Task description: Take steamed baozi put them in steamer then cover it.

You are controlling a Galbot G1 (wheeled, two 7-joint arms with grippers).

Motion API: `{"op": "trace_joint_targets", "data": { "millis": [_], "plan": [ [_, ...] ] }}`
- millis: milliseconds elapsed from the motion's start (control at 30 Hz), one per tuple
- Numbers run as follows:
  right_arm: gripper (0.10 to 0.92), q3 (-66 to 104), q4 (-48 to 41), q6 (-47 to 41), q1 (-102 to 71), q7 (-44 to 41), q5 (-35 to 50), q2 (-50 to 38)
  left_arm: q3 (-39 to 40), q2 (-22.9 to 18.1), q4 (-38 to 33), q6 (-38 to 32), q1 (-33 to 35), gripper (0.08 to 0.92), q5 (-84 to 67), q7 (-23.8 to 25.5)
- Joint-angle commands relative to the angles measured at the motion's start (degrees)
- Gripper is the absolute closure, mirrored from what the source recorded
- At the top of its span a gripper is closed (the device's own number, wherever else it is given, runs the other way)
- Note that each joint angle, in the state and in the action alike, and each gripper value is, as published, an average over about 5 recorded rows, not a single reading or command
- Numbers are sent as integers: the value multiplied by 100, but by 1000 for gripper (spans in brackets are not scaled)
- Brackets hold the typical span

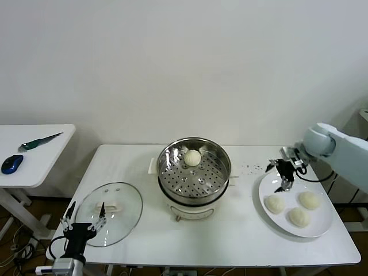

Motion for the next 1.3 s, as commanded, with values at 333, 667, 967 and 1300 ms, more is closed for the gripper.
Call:
{"op": "trace_joint_targets", "data": {
  "millis": [333, 667, 967, 1300],
  "plan": [
    [203, 981, -631, -222, -1202, -9, -387, 294, -78, 3, 88, -31, 36, 177, 2, 2],
    [204, 930, -723, -228, -1158, 38, -357, 476, -63, 1, 138, -34, 10, 177, 33, 3],
    [302, 756, -700, -206, -975, 54, -252, 515, -39, -16, 137, -41, -8, 177, 44, 5],
    [329, -96, -557, -136, 150, 33, 342, 262, -55, -12, 115, -80, 66, 177, 13, 0]
  ]
}}
